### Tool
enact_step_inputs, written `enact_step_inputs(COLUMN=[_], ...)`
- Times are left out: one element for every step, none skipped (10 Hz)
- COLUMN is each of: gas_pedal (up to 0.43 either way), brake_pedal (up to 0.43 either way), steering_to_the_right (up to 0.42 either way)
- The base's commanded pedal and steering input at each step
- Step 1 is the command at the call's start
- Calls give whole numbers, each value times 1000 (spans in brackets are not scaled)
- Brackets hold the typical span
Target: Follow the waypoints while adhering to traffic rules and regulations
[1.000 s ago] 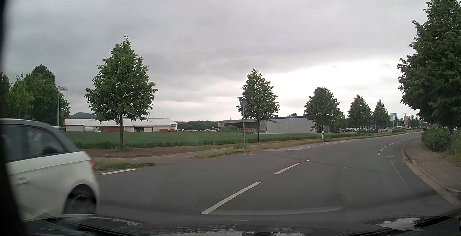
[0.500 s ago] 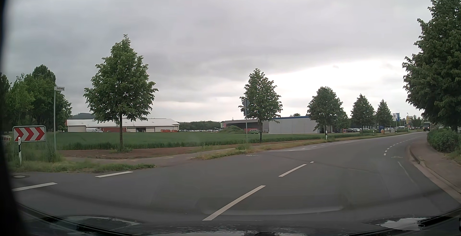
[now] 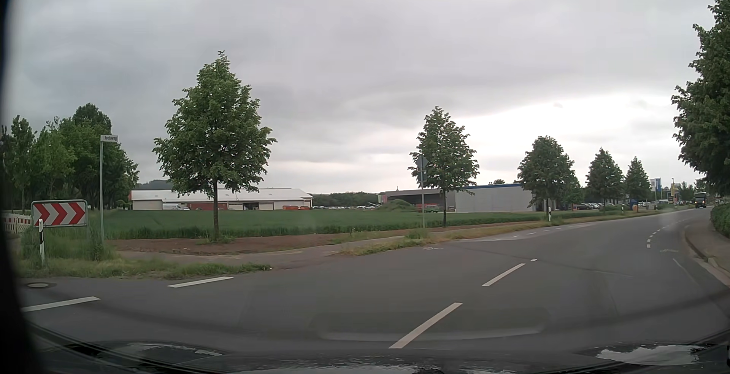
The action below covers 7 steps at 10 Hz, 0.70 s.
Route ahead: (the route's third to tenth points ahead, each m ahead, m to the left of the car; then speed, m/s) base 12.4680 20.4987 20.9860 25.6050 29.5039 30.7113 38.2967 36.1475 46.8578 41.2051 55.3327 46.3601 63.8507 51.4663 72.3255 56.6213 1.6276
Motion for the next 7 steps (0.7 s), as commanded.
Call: enact_step_inputs(gas_pedal=[248,260,268,287,287,287,299], brake_pedal=[0,0,0,0,0,0,0], steering_to_the_right=[-628,-691,-744,-784,-806,-817,-825])
